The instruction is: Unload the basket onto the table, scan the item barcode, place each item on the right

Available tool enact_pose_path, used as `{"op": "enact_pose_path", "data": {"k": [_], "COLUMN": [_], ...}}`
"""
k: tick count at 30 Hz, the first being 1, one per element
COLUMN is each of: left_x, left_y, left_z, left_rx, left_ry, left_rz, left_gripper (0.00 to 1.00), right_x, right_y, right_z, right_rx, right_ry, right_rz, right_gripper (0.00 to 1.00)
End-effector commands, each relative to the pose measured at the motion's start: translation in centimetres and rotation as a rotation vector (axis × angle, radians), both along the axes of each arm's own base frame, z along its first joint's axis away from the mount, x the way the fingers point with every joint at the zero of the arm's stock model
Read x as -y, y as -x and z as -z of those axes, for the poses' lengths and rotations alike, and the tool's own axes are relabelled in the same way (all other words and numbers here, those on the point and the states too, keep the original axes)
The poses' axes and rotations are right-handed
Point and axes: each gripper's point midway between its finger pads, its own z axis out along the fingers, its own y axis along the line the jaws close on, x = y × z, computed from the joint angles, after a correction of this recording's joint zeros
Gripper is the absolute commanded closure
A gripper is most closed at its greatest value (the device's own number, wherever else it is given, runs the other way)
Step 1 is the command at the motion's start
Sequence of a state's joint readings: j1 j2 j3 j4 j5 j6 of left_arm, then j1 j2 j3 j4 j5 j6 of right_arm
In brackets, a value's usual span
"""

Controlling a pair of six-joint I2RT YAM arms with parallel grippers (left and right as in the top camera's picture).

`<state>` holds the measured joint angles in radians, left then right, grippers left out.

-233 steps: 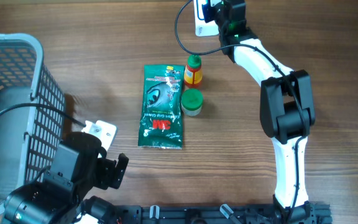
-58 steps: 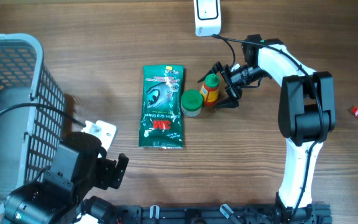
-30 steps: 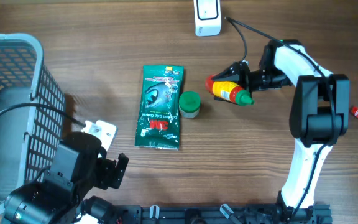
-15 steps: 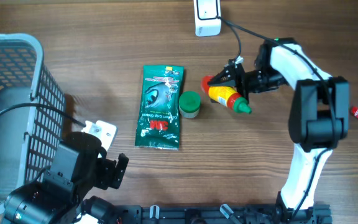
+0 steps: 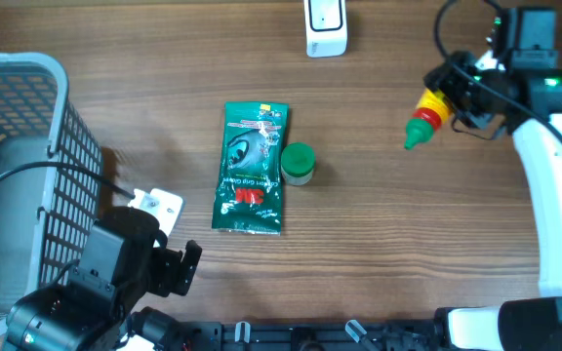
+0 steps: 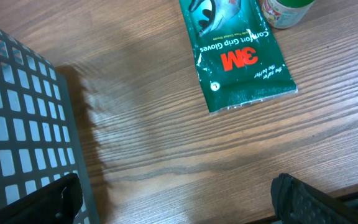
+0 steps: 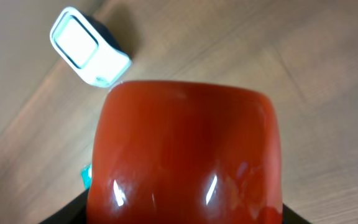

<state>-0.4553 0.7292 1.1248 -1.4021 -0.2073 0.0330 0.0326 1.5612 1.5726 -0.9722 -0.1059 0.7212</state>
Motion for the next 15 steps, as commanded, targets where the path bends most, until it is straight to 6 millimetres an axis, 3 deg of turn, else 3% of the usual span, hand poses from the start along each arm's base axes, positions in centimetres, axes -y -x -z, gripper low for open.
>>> {"op": "enact_pose_path", "data": {"k": [1,5,9,15], "left_x": [0.1,0.1,0.1,0.1], "left_y": [0.0,0.0,0.0,0.0], "left_z": [-0.1,-0.1,-0.1,-0.1], "left_rx": [0.004,0.004,0.004,0.004], "left_ry": [0.005,0.005,0.005,0.005], "left_rz": [0.008,0.008,0.008,0.008], "left_gripper": [0.0,0.0,0.0,0.0], "right_x": [-1.9,-7.7,-9.8,-11.5], "right_y": [-3.6,-9.8,-15.1,-22.9], "right_z": [0.2,3.9,6.5,5.6], "right_rx": [0.095,0.199,0.278,0.506], "right_ry": [0.115,0.113,0.072,-0.02], "right_rz": [0.04,-0.044,-0.029,0.071], "right_gripper": [0.67,0.65,0.65,0.65]}}
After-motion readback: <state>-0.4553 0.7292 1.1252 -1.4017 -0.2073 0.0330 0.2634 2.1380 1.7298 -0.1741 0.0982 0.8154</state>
